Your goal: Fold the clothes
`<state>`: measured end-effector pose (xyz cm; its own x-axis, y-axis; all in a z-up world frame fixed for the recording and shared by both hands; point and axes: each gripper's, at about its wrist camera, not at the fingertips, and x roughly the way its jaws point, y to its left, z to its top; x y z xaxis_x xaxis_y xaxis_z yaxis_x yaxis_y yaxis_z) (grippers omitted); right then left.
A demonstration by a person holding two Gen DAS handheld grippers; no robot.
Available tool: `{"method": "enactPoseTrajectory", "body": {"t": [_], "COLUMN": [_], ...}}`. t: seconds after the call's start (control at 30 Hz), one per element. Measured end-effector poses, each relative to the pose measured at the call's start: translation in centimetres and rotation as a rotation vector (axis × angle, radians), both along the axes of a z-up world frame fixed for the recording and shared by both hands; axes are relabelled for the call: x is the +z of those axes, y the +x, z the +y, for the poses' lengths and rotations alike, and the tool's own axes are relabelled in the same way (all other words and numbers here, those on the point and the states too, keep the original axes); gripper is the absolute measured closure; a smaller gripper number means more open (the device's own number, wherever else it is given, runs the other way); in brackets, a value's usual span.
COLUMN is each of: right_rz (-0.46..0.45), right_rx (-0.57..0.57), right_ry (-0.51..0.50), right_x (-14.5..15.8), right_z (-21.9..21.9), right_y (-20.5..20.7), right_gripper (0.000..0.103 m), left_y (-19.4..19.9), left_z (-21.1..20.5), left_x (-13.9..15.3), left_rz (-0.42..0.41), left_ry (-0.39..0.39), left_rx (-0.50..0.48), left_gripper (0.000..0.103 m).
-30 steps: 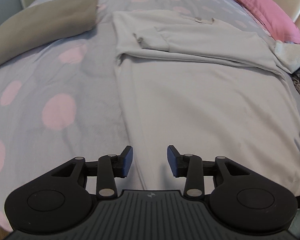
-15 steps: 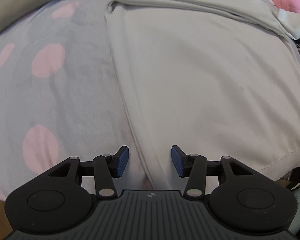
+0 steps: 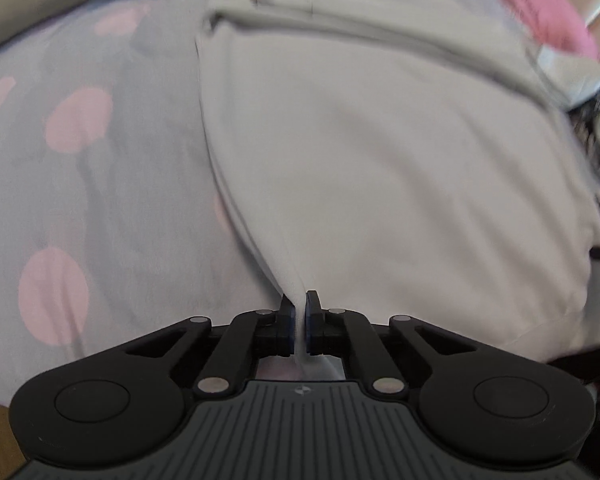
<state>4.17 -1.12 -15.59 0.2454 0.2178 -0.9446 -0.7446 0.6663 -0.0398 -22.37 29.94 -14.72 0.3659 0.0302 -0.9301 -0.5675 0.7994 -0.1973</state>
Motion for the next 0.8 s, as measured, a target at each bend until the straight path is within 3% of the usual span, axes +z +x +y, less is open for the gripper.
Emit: {"method": "enactPoseTrajectory", "body": {"t": [0.17,0.33,0.53,0.8], "right_rz": [-0.1,-0.238,-0.304,-0.321], "right_rx": [-0.062,-0.075,-0.032,0.021], "right_ry": [0.109,0.155,0.185,0.134], "right_x": [2.5,4.1,5.1,2.1], "right_z": [-1.2,0.5,3.0,7.3], "right_y": [0.8,1.5,5.2,7.5], "right_gripper": [0.098,0.098,0.098,0.095], "left_y": [-1.7,-1.2,1.8,5.0], "left_z": [1.5,3.2,5.3,6.3], "left_x": [2.6,4.6,6.3,3.2], "left_rz": [-0.183,-0.278,-0.273,-0.216], "left_ry": [0.03,0.113,0.254,0.327], "left_rx": [0.101,0.149,0.061,0.022], "left_gripper": [0.1,0.1,0.1,0.099]}}
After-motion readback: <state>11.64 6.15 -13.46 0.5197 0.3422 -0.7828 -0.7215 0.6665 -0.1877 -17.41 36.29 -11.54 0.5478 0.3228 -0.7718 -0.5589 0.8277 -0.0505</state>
